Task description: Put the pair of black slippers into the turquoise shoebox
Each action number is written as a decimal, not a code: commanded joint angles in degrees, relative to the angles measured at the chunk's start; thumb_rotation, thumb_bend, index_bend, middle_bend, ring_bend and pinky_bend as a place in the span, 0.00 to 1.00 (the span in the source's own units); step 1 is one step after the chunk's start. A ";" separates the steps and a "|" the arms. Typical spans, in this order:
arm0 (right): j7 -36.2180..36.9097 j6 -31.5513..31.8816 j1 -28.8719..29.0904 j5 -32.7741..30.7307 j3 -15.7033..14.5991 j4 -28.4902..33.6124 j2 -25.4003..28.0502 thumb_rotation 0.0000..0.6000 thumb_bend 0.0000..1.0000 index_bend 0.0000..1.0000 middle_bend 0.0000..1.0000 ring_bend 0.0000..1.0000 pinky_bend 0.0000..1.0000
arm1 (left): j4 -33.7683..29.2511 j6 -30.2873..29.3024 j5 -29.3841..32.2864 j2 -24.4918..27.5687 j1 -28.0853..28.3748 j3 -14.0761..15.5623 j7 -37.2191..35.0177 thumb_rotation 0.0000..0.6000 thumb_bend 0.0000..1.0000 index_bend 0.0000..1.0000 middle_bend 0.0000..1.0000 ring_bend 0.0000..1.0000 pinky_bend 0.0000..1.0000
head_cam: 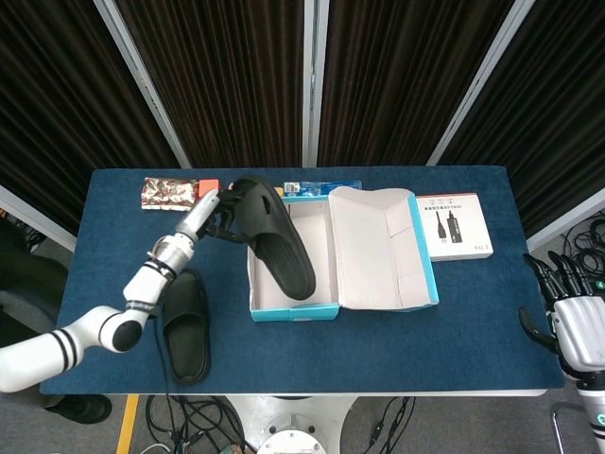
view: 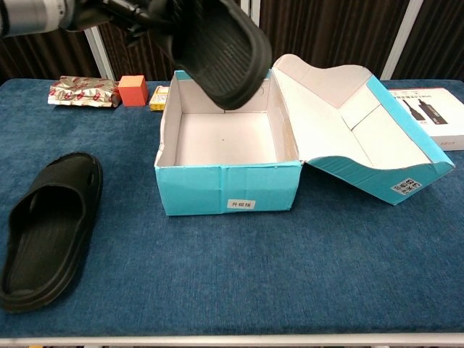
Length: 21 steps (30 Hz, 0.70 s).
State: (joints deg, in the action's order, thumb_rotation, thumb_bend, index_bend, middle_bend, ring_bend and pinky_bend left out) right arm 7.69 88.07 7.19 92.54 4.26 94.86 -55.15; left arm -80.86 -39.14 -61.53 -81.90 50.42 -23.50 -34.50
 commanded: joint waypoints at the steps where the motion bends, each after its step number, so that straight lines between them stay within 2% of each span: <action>1: -0.45 -0.12 0.17 -0.01 0.16 0.56 0.43 1.00 0.33 0.00 0.16 0.02 0.08 | 3.79 2.30 -1.51 -4.06 3.34 -0.93 -1.50 1.00 0.03 0.53 0.61 0.74 0.74; 13: -0.36 -0.85 0.11 -0.88 0.05 0.60 0.63 1.00 0.33 0.00 0.16 0.02 0.08 | 16.51 3.53 1.61 -15.45 10.56 -1.95 2.33 1.00 0.03 0.53 0.61 0.74 0.76; 21: 0.75 -0.98 -0.29 -1.56 -0.17 -0.39 0.32 1.00 0.33 0.00 0.16 0.02 0.08 | 23.41 5.56 0.81 -19.27 11.21 -1.33 0.14 1.00 0.03 0.53 0.61 0.73 0.76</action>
State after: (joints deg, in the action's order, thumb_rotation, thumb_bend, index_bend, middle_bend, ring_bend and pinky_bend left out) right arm 8.43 87.11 6.91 91.01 4.11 94.48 -54.82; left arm -58.22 -34.34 -60.35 -100.57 61.47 -25.04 -33.57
